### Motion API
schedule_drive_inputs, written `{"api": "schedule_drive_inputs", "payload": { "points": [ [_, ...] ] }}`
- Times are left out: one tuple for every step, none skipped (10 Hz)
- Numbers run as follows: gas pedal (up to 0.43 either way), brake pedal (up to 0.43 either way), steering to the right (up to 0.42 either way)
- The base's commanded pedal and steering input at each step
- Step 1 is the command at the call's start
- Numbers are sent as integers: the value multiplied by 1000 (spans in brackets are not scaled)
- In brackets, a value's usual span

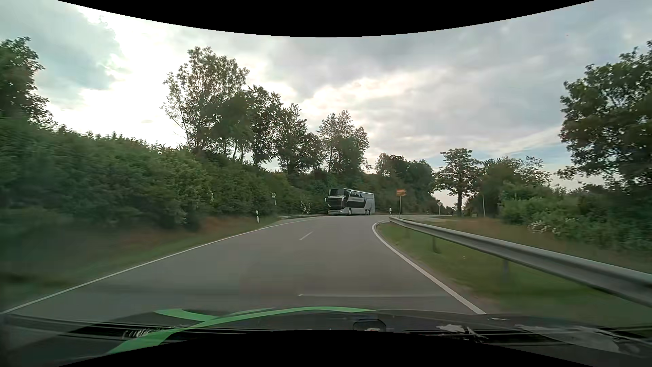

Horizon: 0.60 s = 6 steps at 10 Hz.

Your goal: Follow the waypoints while adhering to traffic rules and regulations

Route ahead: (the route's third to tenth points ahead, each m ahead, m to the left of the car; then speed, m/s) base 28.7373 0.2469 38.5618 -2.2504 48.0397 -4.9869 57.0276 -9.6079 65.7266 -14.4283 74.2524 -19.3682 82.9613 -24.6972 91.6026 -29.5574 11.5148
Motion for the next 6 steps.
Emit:
{"api": "schedule_drive_inputs", "payload": {
  "points": [
    [260, 0, -19],
    [260, 0, -8],
    [260, 0, 0],
    [260, 0, 4],
    [248, 0, 11],
    [248, 0, 14]
  ]
}}
